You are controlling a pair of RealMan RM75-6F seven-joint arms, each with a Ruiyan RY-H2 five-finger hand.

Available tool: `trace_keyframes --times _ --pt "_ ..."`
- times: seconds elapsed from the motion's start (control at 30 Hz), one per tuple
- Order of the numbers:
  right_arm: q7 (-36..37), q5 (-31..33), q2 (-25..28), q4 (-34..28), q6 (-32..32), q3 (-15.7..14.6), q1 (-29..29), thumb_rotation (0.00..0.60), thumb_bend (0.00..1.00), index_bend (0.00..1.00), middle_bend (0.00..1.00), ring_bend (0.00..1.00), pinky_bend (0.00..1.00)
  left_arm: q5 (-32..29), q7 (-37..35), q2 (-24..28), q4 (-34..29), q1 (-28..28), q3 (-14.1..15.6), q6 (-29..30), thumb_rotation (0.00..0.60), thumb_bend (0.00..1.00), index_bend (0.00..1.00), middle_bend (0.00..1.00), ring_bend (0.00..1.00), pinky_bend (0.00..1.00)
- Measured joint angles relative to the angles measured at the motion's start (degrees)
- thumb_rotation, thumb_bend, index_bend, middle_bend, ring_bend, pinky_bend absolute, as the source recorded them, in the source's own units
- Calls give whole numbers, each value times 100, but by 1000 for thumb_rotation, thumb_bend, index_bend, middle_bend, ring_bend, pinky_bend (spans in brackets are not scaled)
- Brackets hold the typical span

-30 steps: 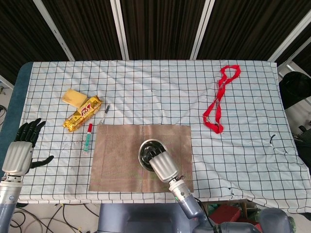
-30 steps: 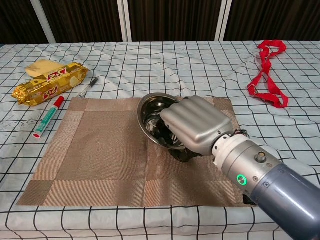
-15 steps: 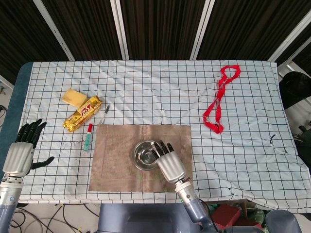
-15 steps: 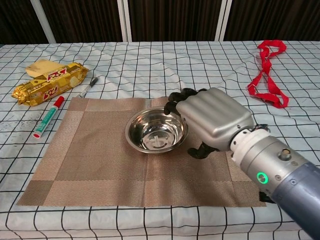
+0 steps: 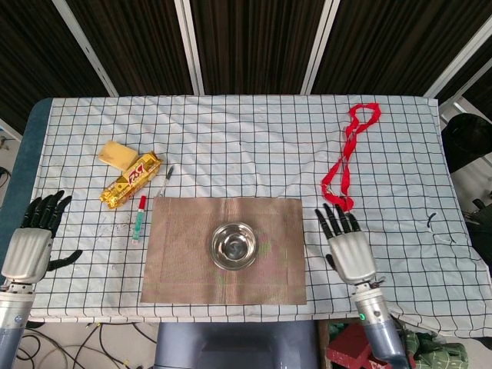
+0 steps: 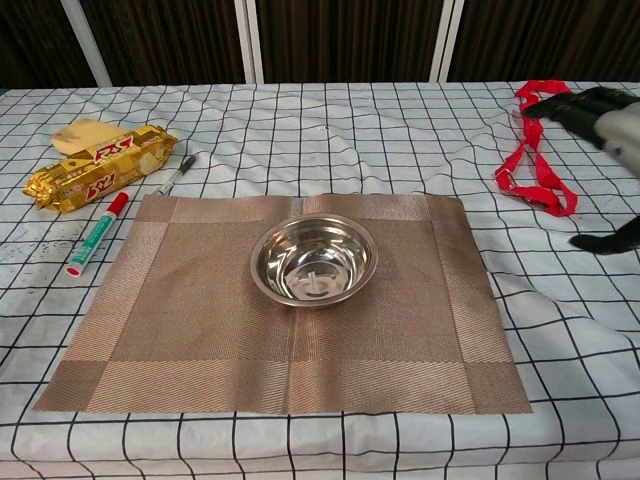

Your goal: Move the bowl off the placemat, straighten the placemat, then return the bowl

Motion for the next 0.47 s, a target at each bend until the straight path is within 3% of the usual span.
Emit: trace_keyframes --times 0.23,0.47 --pt "1502 -189 1099 101 571 -180 -607 600 108 0 0 0 179 183 407 67 -114 90 55 179 600 44 0 0 0 0" --pt "2903 -258 1589 392 836 -293 -1041 600 108 0 0 0 177 84 332 92 39 437 97 537 600 44 0 0 0 0"
